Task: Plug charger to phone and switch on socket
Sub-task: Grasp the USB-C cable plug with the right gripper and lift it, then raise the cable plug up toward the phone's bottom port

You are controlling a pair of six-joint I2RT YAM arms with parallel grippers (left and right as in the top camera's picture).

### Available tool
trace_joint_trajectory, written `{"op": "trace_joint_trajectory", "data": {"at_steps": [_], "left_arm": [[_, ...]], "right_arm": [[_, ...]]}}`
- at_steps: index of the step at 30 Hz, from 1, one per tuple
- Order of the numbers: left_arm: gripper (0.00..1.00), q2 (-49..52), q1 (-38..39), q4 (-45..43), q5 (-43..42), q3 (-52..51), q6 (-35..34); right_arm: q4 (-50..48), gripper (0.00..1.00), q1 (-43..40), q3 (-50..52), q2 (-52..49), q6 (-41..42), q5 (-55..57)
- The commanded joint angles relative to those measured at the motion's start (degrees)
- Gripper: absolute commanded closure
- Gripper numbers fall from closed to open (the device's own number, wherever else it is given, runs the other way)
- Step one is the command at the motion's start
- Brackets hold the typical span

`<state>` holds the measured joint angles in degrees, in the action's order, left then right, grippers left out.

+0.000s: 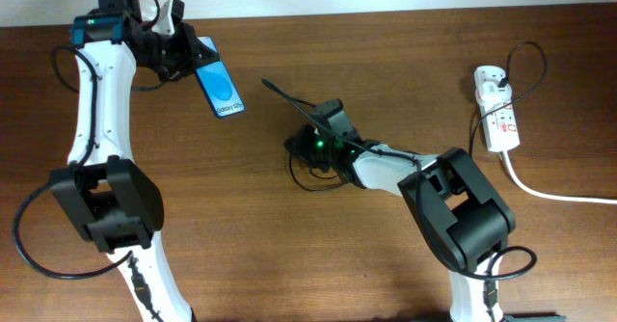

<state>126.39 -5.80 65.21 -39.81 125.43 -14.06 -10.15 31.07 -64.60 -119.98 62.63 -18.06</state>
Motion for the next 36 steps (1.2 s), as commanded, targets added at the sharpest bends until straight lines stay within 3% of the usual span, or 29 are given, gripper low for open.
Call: {"op": "trace_joint_trajectory", "data": {"at_steps": [1,6,13,15,19,24,36], "left_arm": [[1.0,0.2,-0.2,0.1,-1.5,0.7,0.9],[1.0,0.2,0.1,0.2,-7.6,0.7,2.4],[1.0,0.2,3.2,0.4,-20.3,0.7,11.4],[1.0,0.2,4.9,0.4,-22.8,0.7,14.7],[1.0,0.2,9.0,0.2,-24.1,0.7,18.5],[1.0,0.2,12.3,0.7,-24.2,0.7,18.5],[1.0,0.2,14.6,-1.1,-34.5,0.7,14.5]], "right_arm": [[0.7,0.96,0.4,0.6,-2.3,-0.2,1.5],[-0.2,0.96,-3.3,0.5,4.5,-13.9,-10.4],[27.6,0.96,-11.8,0.7,32.5,-36.7,-19.5],[32.2,0.96,-12.5,2.1,36.9,-39.4,-20.0],[27.3,0.96,-12.5,12.1,44.9,-36.1,-20.8],[2.3,0.96,-12.4,28.8,47.3,-24.1,-28.9],[-11.1,0.96,-9.3,31.5,47.3,-17.9,-32.8]]}}
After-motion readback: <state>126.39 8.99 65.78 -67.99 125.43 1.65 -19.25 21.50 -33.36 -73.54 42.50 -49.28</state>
